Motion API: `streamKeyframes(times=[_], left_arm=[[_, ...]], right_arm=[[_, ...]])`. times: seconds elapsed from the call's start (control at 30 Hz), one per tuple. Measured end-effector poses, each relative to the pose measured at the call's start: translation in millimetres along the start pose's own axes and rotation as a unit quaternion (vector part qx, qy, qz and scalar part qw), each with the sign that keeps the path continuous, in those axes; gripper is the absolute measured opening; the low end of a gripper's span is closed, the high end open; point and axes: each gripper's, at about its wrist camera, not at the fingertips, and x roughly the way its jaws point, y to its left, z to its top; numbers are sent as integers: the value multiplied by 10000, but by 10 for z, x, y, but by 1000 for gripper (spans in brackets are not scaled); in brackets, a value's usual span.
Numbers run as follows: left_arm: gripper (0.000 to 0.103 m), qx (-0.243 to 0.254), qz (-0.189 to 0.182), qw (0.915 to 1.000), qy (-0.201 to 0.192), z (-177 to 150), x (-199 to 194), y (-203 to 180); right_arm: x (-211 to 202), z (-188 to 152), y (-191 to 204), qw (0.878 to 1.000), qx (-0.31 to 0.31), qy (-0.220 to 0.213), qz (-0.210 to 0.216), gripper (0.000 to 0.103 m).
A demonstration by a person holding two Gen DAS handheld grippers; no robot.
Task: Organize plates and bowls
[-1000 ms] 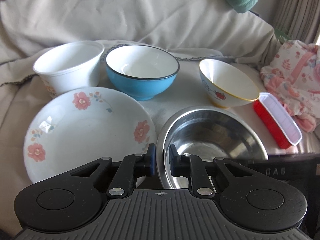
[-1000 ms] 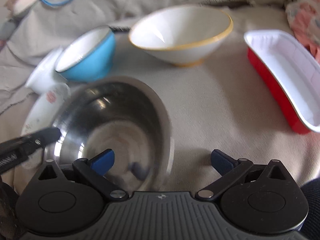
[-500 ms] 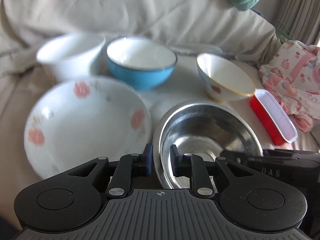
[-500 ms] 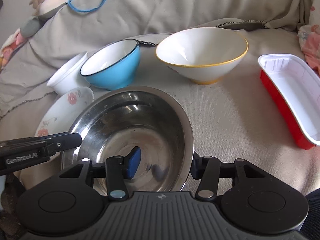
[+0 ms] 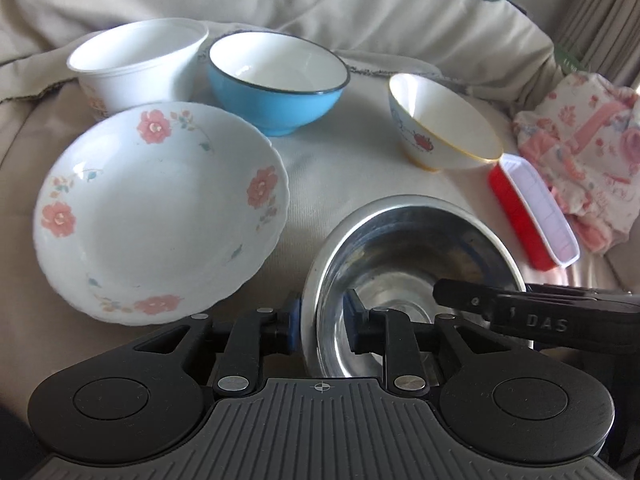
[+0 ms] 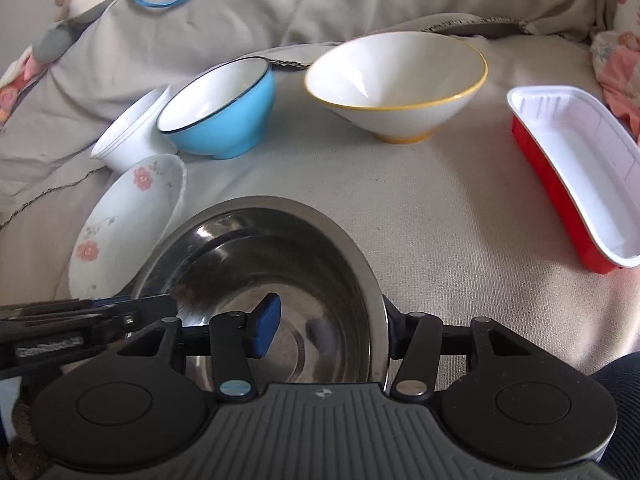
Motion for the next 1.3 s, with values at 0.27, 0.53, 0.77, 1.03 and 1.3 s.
streamKeyframes(times=[0.27,0.53,0.77,1.03,1.3], left_arm=[[25,-552,122,9947,-856,484,-499,588],[26,-1131,769,9838,-1162,517,-432,1321],[25,-1188,1026,9793,-1276,460,-385,1607],[31,-1419,1225,9766,-1050,465,-257,1652],[28,-1299,1308,9799,-762,463,-91,1569]], right_arm=[[-162,618,576,9968,-460,-429,484,52],[573,754,1411,9936,-1024,-180,440,52],[821,712,1628,9907,-1345,-22,194,51],[728,579,1601,9822,-1760,-594,-289,53],[1040,551,1219,9952,-580,394,677,54]])
